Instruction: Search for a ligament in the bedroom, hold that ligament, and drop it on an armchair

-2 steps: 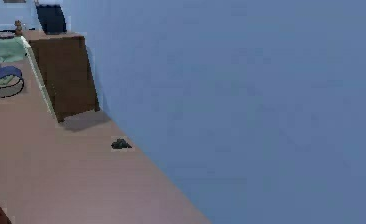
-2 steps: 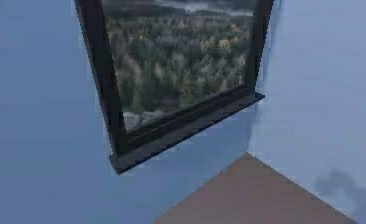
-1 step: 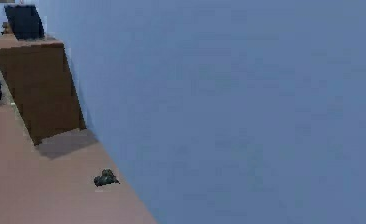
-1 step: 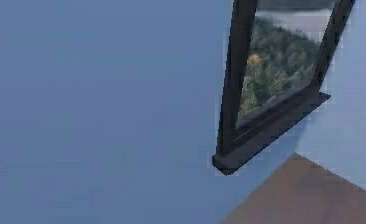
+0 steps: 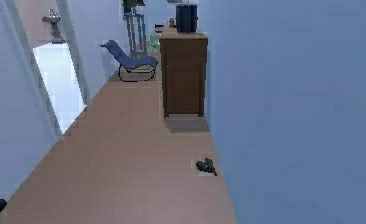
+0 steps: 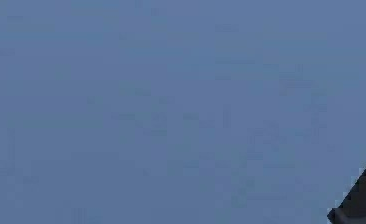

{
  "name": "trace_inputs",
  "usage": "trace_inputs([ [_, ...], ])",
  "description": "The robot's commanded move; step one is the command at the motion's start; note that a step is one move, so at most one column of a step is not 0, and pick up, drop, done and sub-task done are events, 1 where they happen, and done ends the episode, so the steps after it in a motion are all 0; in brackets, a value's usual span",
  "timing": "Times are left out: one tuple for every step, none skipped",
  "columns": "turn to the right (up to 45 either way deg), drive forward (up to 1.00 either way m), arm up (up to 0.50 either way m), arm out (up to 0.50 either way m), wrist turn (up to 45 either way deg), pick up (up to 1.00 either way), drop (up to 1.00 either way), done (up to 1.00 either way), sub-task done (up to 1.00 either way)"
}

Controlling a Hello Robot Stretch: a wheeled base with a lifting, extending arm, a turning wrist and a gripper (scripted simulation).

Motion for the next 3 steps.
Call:
trace_inputs([
  [0.0,0.75,0.0,0.0,0.0,0.0,0.0,0.0,0.0],
  [-33.0,0.0,0.0,0.0,0.0,0.0,0.0,0.0,0.0],
  [0.0,1.0,0.0,0.0,0.0,0.0,0.0,0.0,0.0],
])
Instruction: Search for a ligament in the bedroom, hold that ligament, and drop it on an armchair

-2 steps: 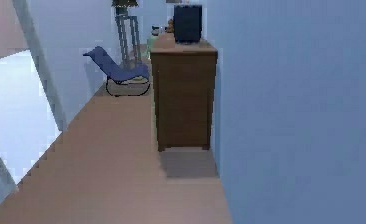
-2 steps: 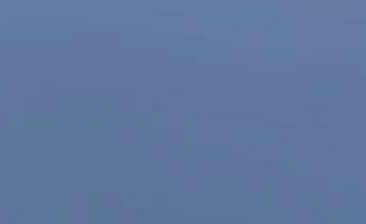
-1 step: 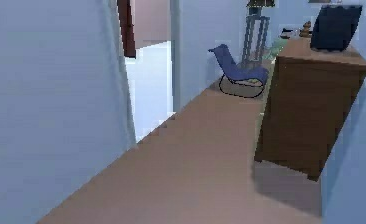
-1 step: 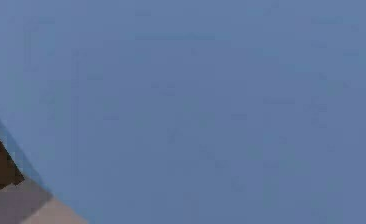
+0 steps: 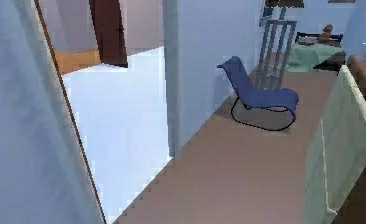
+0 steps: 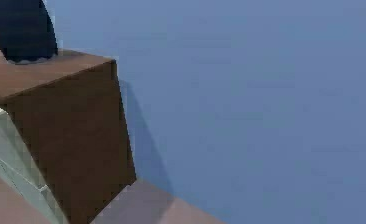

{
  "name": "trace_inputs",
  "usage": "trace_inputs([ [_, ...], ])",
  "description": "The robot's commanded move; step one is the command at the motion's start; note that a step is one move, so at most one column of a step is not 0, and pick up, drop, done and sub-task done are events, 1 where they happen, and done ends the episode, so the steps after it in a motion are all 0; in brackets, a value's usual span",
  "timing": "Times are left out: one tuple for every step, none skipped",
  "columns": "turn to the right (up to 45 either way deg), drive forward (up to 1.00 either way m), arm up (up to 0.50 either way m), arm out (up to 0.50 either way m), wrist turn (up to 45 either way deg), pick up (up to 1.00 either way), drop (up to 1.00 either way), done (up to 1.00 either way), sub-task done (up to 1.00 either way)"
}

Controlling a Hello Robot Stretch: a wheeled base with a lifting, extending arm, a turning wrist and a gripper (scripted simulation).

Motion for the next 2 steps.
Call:
trace_inputs([
  [0.0,0.75,0.0,0.0,0.0,0.0,0.0,0.0,0.0],
  [-24.0,0.0,0.0,0.0,0.0,0.0,0.0,0.0,0.0],
])
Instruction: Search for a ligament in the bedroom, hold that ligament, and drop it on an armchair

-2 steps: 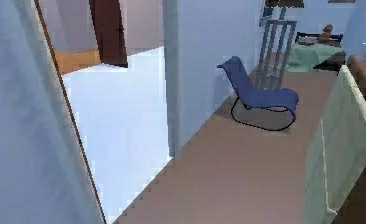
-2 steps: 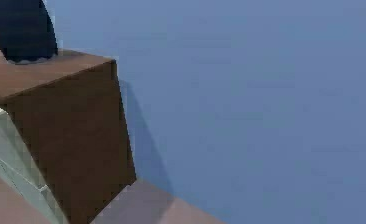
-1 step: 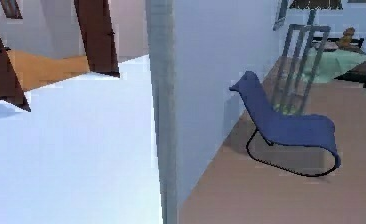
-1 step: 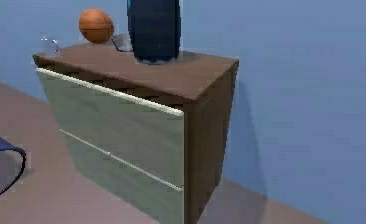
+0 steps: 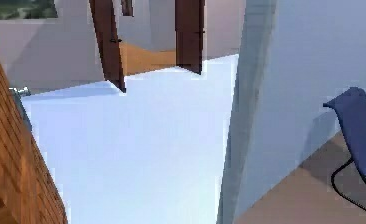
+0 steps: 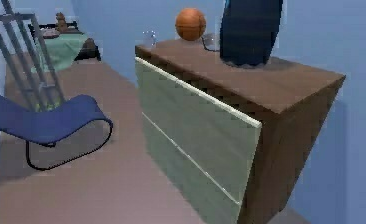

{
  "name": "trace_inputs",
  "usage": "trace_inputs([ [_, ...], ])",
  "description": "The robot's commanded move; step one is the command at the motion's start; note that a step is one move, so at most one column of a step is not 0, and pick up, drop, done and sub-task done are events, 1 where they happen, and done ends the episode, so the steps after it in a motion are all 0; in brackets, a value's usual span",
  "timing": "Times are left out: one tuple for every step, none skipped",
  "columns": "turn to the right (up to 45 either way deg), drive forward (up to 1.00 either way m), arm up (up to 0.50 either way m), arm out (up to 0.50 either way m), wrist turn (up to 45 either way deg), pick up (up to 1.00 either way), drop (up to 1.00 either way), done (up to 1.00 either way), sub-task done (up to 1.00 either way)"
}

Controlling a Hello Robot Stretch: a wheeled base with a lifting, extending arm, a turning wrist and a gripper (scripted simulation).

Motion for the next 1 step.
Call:
trace_inputs([
  [0.0,0.55,0.0,0.0,0.0,0.0,0.0,0.0,0.0],
])
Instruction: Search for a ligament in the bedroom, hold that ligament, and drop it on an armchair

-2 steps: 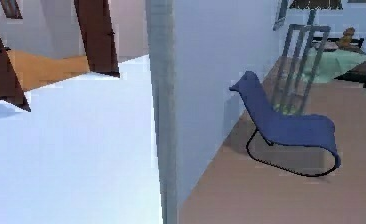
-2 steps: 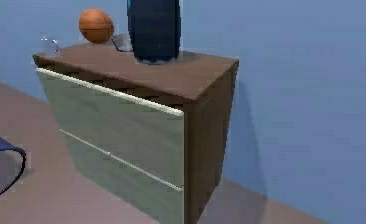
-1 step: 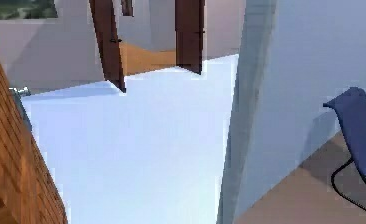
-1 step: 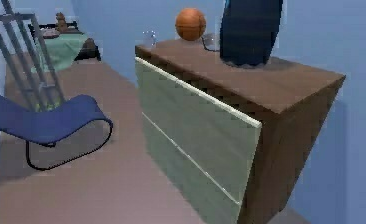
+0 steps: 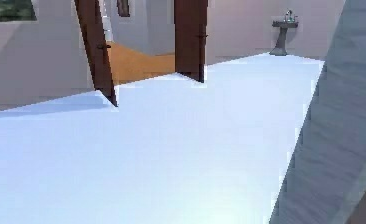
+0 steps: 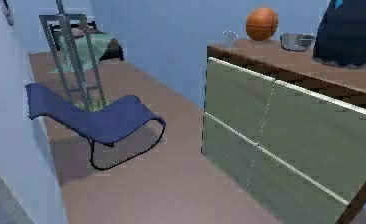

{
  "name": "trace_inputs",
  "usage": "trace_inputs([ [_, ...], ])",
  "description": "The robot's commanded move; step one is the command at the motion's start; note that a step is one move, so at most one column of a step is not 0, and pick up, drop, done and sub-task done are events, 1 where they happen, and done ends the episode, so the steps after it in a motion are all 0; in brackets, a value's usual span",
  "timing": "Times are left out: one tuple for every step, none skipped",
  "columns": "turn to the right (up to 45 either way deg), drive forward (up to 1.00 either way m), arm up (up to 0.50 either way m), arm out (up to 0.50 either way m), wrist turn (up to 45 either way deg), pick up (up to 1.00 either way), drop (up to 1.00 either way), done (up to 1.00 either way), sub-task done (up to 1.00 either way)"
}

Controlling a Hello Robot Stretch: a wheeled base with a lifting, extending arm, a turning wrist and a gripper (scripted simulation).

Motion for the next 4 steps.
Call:
trace_inputs([
  [-33.0,0.0,0.0,0.0,0.0,0.0,0.0,0.0,0.0],
  [0.0,0.05,0.0,0.0,0.0,0.0,0.0,0.0,0.0],
  [21.0,0.0,0.0,0.0,0.0,0.0,0.0,0.0,0.0],
  [0.0,1.0,0.0,0.0,0.0,0.0,0.0,0.0,0.0],
])
